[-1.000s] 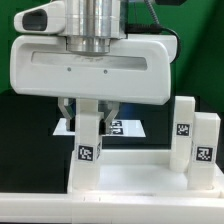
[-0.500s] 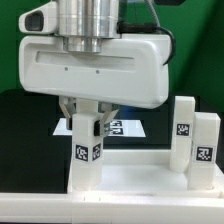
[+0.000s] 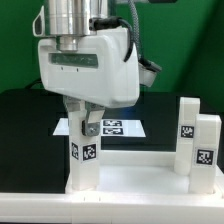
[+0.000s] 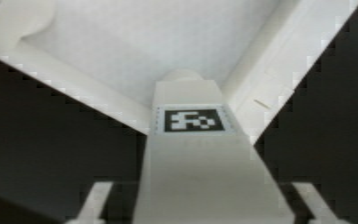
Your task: Assemble desk
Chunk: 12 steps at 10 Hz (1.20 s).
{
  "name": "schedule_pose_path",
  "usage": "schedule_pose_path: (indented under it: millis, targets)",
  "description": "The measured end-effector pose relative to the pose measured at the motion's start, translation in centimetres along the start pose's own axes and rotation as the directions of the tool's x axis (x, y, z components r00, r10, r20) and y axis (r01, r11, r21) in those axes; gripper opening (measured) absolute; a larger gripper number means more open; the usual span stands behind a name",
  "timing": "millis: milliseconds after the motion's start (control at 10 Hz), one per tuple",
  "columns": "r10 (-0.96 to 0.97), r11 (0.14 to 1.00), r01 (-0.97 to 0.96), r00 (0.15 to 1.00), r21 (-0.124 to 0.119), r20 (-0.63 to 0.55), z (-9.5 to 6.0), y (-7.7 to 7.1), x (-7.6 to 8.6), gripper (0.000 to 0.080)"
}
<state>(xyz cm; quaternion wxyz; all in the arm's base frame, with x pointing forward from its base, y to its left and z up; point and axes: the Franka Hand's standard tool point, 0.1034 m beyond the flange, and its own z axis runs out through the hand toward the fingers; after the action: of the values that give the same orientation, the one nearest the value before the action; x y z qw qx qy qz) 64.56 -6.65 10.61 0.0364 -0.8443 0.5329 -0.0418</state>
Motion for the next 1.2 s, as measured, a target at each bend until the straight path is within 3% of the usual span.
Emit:
schedule_pose_path:
  millis: [300,700,800,1200]
  targets:
    - [0.230,0.973,-0.230,0.973,-0.002,0.008,0.01,0.01,-0.09,0.0290]
    - [0.495,0.869,-0.494,0.869,-0.005,0.016,0.03,-0.02,-0.21,0.0290]
    - [0.591,0.806,-0.591,0.806,-0.006,0.022,0.04,-0.07,-0.28,0.0290]
    - [0.678,0.735,-0.678,0.735,-0.013,0.020,0.08,0.04,-0.28,0.0290]
